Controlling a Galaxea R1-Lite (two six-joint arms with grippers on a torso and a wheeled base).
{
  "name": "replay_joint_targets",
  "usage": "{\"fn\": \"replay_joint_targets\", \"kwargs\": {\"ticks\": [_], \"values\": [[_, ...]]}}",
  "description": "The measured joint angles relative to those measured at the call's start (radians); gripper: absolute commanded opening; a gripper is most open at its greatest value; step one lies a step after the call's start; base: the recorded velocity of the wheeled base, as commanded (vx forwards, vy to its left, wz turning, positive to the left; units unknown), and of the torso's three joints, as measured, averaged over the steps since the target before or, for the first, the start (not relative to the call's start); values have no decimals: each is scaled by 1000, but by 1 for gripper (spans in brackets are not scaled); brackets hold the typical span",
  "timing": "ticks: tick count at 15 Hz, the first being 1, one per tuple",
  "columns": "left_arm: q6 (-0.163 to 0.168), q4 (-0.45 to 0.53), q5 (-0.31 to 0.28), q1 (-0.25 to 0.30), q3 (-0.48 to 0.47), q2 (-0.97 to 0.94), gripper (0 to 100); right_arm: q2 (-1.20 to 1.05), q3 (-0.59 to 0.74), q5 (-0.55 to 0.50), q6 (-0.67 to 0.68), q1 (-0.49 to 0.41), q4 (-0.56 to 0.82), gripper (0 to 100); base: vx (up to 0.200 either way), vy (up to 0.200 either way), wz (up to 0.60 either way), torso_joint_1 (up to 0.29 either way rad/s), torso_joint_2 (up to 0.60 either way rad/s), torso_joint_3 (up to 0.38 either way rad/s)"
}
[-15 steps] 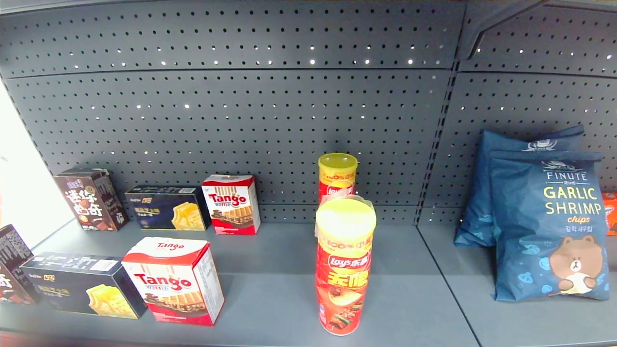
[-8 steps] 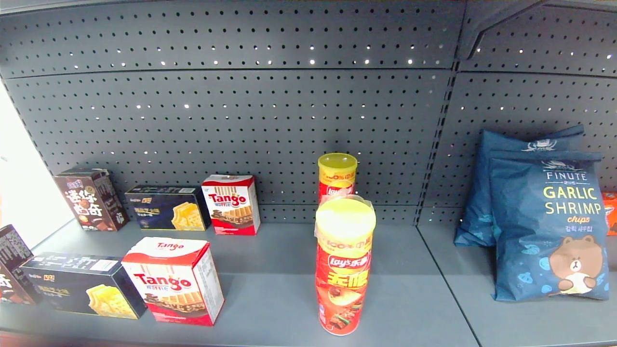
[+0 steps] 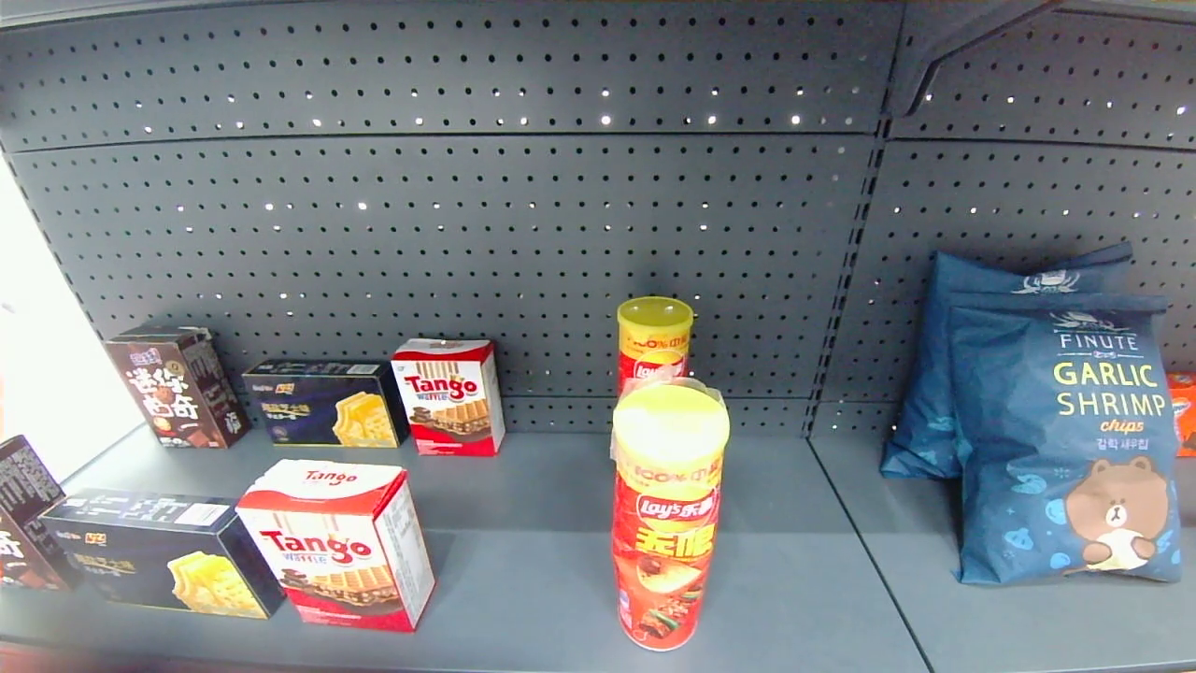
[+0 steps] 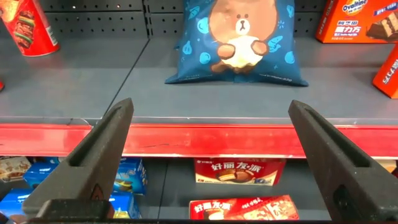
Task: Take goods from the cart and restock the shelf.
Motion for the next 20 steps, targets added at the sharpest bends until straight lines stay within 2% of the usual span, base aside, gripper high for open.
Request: {"fn": "replay_joint_targets", "kwargs": {"ticks": [20], "values": [[9, 0, -2, -2, 0, -2, 100, 0, 0, 0, 0, 0, 0, 100, -10, 0, 0, 0, 0, 0]]}}
